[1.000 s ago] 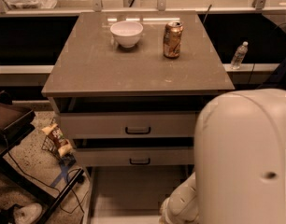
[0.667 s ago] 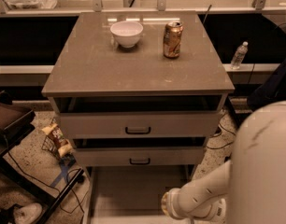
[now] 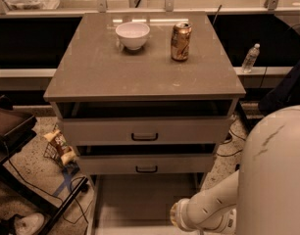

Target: Open bottom drawer

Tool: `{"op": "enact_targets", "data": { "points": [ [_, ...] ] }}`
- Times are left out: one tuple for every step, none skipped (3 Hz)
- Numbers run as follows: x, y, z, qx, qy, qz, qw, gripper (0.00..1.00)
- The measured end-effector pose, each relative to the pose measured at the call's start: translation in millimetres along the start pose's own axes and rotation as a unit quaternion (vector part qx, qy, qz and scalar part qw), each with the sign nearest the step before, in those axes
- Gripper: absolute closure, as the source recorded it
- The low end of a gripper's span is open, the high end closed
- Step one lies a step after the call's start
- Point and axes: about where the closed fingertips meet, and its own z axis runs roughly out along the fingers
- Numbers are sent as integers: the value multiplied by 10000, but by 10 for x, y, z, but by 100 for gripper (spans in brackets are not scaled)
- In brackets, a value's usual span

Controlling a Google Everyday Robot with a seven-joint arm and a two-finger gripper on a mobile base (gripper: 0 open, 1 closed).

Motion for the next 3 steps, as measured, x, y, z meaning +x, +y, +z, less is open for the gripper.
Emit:
{"op": "enact_targets", "data": {
  "points": [
    [-6,-18,233,-123,4,29,9999,100],
    [226,-149,863,-338,101,149,9993,100],
    [422,-305,1295,-382,146,290,9987,100]
  ]
}}
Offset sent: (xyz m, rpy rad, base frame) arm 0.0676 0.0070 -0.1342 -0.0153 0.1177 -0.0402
